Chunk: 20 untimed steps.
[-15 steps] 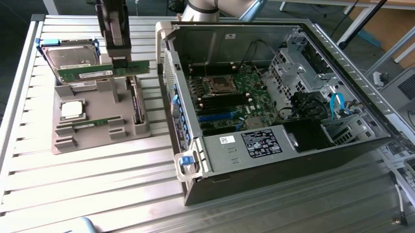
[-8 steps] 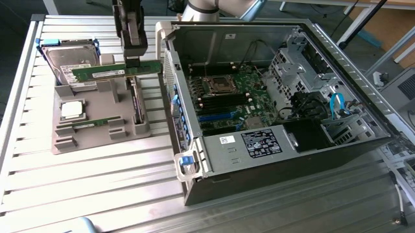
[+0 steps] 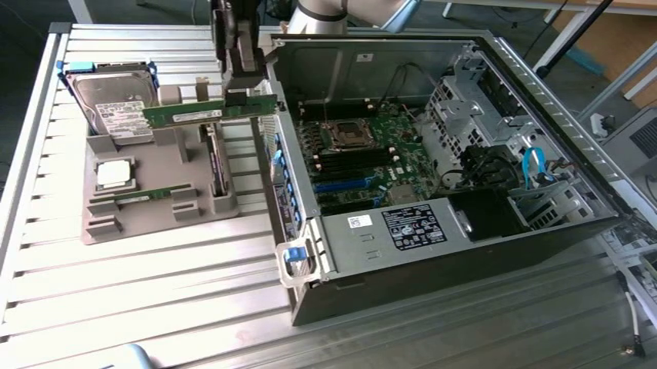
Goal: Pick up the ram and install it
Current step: 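Pick up the ram and move it above insertion slot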
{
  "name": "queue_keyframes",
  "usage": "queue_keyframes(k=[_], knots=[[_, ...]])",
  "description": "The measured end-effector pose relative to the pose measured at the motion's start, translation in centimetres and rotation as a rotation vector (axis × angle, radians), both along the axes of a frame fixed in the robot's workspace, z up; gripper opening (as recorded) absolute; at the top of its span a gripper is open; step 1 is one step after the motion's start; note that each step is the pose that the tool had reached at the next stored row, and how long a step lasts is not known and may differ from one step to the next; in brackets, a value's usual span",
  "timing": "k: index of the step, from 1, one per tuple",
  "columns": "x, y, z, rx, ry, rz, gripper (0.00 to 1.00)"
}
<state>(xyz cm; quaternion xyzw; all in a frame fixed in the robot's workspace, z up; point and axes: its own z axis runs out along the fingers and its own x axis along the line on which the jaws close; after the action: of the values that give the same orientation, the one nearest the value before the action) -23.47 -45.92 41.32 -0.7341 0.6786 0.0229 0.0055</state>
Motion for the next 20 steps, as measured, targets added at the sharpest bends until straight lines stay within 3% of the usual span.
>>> queue_keyframes(k=[20], knots=[[6.5,-0.24,0.0,0.0001,-0.0001,0.0,0.12]])
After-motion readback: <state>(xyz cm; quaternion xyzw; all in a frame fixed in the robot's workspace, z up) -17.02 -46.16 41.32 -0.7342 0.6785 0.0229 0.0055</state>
